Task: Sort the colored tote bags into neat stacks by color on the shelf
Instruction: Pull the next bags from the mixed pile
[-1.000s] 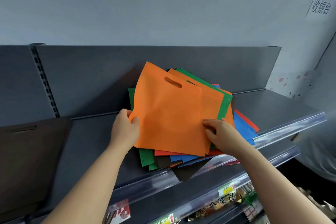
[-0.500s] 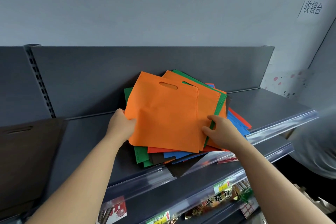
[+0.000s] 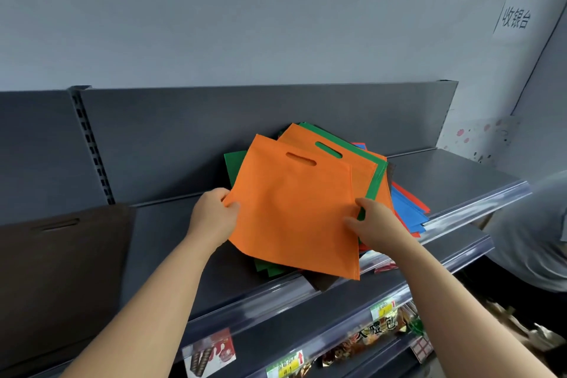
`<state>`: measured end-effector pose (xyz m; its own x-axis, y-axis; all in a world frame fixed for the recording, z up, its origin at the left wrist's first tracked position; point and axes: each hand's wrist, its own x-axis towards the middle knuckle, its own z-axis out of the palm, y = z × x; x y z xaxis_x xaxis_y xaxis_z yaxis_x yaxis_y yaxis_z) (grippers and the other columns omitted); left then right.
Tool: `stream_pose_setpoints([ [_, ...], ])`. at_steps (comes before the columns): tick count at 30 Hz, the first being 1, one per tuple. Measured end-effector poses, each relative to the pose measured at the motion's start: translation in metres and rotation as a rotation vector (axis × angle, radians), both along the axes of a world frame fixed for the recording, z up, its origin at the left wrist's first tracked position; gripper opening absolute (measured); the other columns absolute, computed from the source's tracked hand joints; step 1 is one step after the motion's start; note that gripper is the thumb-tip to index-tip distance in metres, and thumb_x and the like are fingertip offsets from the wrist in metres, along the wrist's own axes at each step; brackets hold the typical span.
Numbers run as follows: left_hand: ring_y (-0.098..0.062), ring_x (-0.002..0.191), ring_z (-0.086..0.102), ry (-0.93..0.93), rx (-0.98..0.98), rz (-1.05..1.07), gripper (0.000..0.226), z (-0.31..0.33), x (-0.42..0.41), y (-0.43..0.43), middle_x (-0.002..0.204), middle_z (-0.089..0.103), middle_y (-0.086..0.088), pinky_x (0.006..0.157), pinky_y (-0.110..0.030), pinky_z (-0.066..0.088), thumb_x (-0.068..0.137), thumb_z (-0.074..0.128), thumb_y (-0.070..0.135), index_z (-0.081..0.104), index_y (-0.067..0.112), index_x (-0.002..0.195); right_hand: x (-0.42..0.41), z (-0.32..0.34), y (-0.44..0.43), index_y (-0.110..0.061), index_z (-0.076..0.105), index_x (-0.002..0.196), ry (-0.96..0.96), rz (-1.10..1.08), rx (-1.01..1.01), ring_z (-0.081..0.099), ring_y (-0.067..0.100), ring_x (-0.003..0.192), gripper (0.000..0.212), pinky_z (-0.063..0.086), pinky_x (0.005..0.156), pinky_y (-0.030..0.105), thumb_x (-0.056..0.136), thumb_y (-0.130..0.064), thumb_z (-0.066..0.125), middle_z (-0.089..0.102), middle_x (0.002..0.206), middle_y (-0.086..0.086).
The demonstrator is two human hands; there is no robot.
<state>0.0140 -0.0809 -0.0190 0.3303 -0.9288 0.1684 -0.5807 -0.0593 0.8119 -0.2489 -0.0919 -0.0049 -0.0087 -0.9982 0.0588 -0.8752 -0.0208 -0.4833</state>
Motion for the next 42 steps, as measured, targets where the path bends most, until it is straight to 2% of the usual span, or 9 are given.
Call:
stream_pose_setpoints([
  [6,-0.013,0.063,0.046,-0.068,0.012,-0.014,0.009,0.012,-0.006,-0.031,0.082,0.052,-0.001,0.048,-0.026,0.033,0.095,0.043,0.012,0.051,0.011,0.098,-0.004,0.001,0.0,-0.01,0.042,0.137,-0.012,0.009,0.003,0.052,0.022,0.106,0.045,0.041,0.08,0.025,0.096,-0.026,0.048,0.054,0.127,0.009],
  [10,-0.018,0.073,0.051,-0.129,0.073,-0.016,0.014,0.011,-0.008,-0.051,0.094,0.055,-0.005,0.052,-0.028,0.038,0.092,0.046,0.013,0.053,0.01,0.104,-0.008,-0.003,-0.008,-0.014,0.039,0.14,0.0,-0.005,-0.005,0.049,0.025,0.115,0.05,0.043,0.094,0.035,0.094,-0.028,0.05,0.051,0.133,0.007],
  [13,-0.029,0.098,0.051,-0.266,0.131,0.047,0.022,0.009,-0.006,-0.06,0.11,0.054,-0.008,0.074,-0.036,0.048,0.089,0.048,0.02,0.055,0.01,0.107,-0.01,-0.003,-0.012,-0.015,0.037,0.142,-0.009,-0.018,0.009,0.045,0.026,0.122,0.052,0.042,0.101,0.041,0.093,-0.03,0.051,0.048,0.137,0.006],
  [17,-0.016,0.065,0.05,-0.174,0.097,0.011,0.007,0.009,-0.006,-0.063,0.085,0.056,-0.003,0.049,-0.026,0.036,0.089,0.054,0.014,0.055,0.01,0.094,-0.011,-0.007,-0.015,-0.015,0.037,0.142,0.001,-0.03,0.015,0.044,0.027,0.123,0.053,0.042,0.101,0.043,0.093,-0.031,0.051,0.049,0.136,0.006],
  [23,-0.017,0.072,0.055,-0.165,0.002,0.065,0.015,0.012,-0.002,-0.051,0.091,0.062,-0.002,0.048,-0.023,0.037,0.083,0.068,0.017,0.062,0.013,0.096,-0.01,-0.011,-0.016,-0.014,0.033,0.144,0.002,-0.027,-0.001,0.04,0.028,0.129,0.054,0.031,0.111,0.045,0.095,-0.03,0.048,0.043,0.142,0.006],
  [30,-0.026,0.102,0.058,0.158,0.076,0.012,0.078,0.01,0.01,-0.032,0.117,0.057,-0.009,0.086,-0.042,0.05,0.069,0.084,0.025,0.042,0.009,0.133,-0.003,-0.01,-0.01,-0.008,0.043,0.133,-0.019,-0.033,0.01,0.052,0.025,0.108,0.041,0.036,0.105,0.044,0.097,-0.027,0.043,0.053,0.125,0.01],
  [34,-0.024,0.088,0.064,0.146,0.119,-0.026,0.043,0.007,0.021,-0.017,0.099,0.066,-0.006,0.078,-0.039,0.053,0.069,0.084,0.022,0.061,0.008,0.102,-0.002,-0.008,-0.007,-0.009,0.038,0.138,0.039,-0.032,0.02,0.041,0.025,0.123,0.043,0.022,0.113,0.044,0.101,-0.03,0.033,0.048,0.135,0.011],
  [37,-0.023,0.078,0.065,0.147,0.16,-0.057,0.014,0.006,0.029,-0.005,0.084,0.068,-0.004,0.069,-0.037,0.054,0.078,0.075,0.012,0.062,0.017,0.075,-0.002,-0.013,-0.009,-0.01,0.049,0.122,0.093,-0.01,-0.001,0.042,0.02,0.107,0.033,0.02,0.108,0.042,0.1,-0.028,0.031,0.054,0.118,0.006],
  [42,-0.025,0.072,0.058,0.113,0.175,-0.023,0.014,0.004,0.038,0.006,0.09,0.064,-0.012,0.059,-0.031,0.043,0.085,0.057,0.01,0.06,0.003,0.096,-0.003,-0.023,-0.016,-0.011,0.054,0.095,0.126,-0.022,-0.039,0.046,0.022,0.104,0.025,0.026,0.105,0.044,0.097,-0.027,0.034,0.05,0.096,0.002],
])
